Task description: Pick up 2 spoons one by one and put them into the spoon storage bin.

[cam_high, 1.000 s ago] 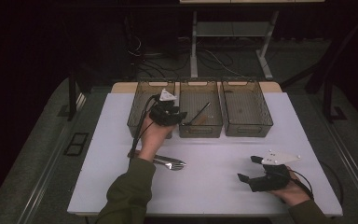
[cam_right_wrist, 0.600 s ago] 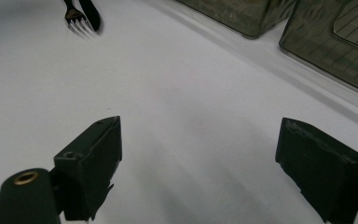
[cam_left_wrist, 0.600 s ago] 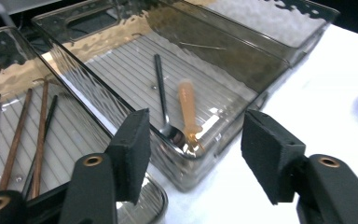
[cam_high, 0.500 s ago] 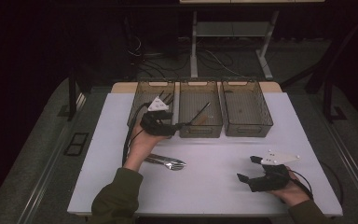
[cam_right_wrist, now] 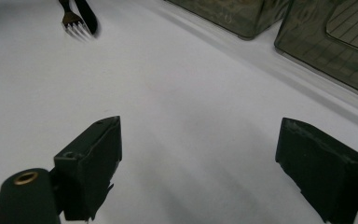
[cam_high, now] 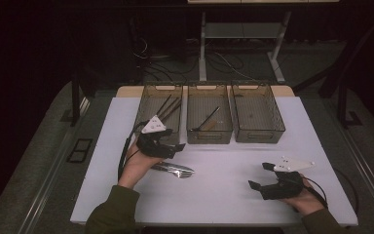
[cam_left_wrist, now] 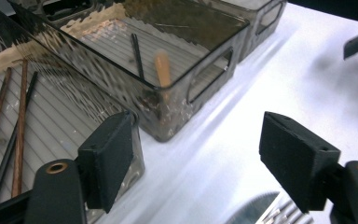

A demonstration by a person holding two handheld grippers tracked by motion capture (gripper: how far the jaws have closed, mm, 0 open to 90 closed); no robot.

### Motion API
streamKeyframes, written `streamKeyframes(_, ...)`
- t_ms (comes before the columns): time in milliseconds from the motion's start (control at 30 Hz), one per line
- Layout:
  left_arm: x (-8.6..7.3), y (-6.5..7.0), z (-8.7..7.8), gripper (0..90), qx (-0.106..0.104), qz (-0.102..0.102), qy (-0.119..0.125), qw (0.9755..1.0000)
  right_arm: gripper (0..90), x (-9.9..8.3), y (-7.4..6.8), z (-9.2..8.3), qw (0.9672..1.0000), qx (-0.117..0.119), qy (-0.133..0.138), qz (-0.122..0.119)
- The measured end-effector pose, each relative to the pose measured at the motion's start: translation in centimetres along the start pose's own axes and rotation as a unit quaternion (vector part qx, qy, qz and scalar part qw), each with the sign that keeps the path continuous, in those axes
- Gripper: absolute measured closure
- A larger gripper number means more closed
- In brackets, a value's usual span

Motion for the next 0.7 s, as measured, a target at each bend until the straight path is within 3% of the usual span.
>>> streamKeyframes(233, -2.1, 0.1, -1.1, 26.2, 0.002, 0.007, -0.012, 0.9999, 14.5, 0.0, 0.0, 0.0, 1.0000, -0.001, 0.002, 0.000)
streamKeyframes(433, -3.2, 0.1, -2.2, 35.9, -0.002, 0.013, -0.020, 0.9997, 14.5, 0.0, 0.0, -0.1, 1.0000, -0.002, 0.002, 0.000)
streamKeyframes(567, -4.1, -0.1, -2.8, 49.5, -0.006, 0.010, -0.027, 0.9996, 14.5, 0.0, 0.0, -0.1, 1.0000, -0.003, 0.002, 0.000)
streamKeyframes(700, -4.9, -0.4, -3.0, 69.8, -0.012, 0.005, -0.039, 0.9992, 14.5, 0.1, 0.1, -0.1, 1.0000, -0.004, 0.002, 0.000)
Point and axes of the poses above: each handheld gripper's, and its own axes: z roughly forward along the jaws, x roughly out of its top, y roughly to its right, the point moved 9 cm from there along z, roughly forward along the jaws, and after that the axes turned 9 degrees about x, right-handed, at the moved point
